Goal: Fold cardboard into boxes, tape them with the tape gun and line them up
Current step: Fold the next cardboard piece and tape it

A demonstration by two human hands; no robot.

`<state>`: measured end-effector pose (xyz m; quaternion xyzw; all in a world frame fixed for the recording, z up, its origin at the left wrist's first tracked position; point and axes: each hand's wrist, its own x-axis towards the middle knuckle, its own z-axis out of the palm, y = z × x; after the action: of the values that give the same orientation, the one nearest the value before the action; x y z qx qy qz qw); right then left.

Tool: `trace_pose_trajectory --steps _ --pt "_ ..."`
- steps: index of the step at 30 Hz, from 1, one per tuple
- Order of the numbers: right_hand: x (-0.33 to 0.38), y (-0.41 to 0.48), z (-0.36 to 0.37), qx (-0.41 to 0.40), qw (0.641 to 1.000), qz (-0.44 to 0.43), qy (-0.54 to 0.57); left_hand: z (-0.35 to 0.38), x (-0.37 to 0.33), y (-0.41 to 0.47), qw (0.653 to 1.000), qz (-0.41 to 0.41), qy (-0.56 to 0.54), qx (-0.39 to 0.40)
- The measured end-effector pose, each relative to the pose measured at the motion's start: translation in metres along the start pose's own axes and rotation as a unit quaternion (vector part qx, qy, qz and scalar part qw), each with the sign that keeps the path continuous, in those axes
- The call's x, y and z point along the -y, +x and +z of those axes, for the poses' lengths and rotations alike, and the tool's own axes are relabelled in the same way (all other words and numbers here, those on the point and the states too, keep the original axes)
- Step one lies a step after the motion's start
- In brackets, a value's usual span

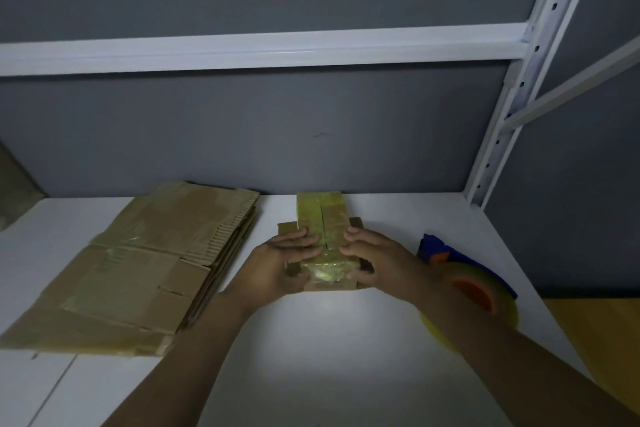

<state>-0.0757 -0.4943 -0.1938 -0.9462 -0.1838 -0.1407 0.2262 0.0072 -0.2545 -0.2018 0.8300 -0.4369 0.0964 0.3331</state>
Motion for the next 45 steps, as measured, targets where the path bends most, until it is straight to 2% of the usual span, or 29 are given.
trace_pose_trajectory --steps 2,5,7,9,12,15,21,24,29,33,36,37,39,41,43,45 --pt "0.004 -0.001 0.001 -0.001 1.000 0.010 0.002 0.005 -0.004 -0.002 1.000 0.008 0.005 -0.022" --pt "0.007 -0.003 -0.006 0.044 0.996 0.058 0.047 0.005 -0.008 -0.004 1.000 -0.002 -0.007 -0.015" --pt "0.010 0.000 -0.010 0.040 0.994 0.076 0.065 0.003 -0.010 -0.002 0.999 -0.025 -0.024 -0.015" --pt "0.015 0.007 -0.004 -0.002 0.996 0.077 0.038 0.004 -0.013 0.001 0.999 -0.039 -0.002 -0.031" --pt "0.018 0.012 0.017 -0.083 0.993 0.084 0.005 0.012 -0.016 0.006 0.996 -0.006 0.063 -0.070" --pt "0.021 0.009 0.029 -0.112 0.989 0.091 0.008 0.014 -0.015 0.006 0.996 -0.014 0.063 -0.065" --pt "0.005 -0.003 0.008 -0.017 1.000 -0.005 0.004 0.002 -0.009 0.006 0.997 0.022 0.068 0.000" --pt "0.006 -0.004 -0.003 0.022 0.999 0.031 0.039 -0.001 -0.004 0.003 0.999 0.022 0.030 0.011" --pt "0.022 -0.003 -0.003 0.021 0.998 0.048 -0.031 0.005 -0.005 -0.007 0.999 0.011 0.038 -0.003" --pt "0.014 0.000 -0.015 0.075 0.997 0.018 0.015 -0.001 -0.025 -0.007 0.992 0.079 0.098 -0.027" --pt "-0.015 -0.005 -0.023 0.052 0.998 -0.029 0.027 -0.013 -0.037 -0.003 0.994 0.075 0.056 0.059" --pt "-0.020 -0.007 -0.027 0.045 0.998 -0.036 0.012 -0.017 -0.039 0.001 0.993 0.063 0.052 0.082" --pt "-0.019 -0.006 -0.038 0.039 0.997 -0.051 -0.043 -0.022 -0.034 0.008 0.985 0.049 0.143 0.088" --pt "-0.013 -0.006 -0.044 0.026 0.992 -0.051 -0.108 -0.026 -0.026 0.011 0.959 -0.037 0.241 0.144" --pt "-0.007 -0.008 -0.047 0.013 0.983 -0.017 -0.184 -0.023 -0.022 0.007 0.944 -0.094 0.268 0.169" --pt "0.005 -0.008 -0.046 0.041 0.967 0.042 -0.246 -0.016 -0.030 -0.002 0.942 -0.090 0.292 0.137"
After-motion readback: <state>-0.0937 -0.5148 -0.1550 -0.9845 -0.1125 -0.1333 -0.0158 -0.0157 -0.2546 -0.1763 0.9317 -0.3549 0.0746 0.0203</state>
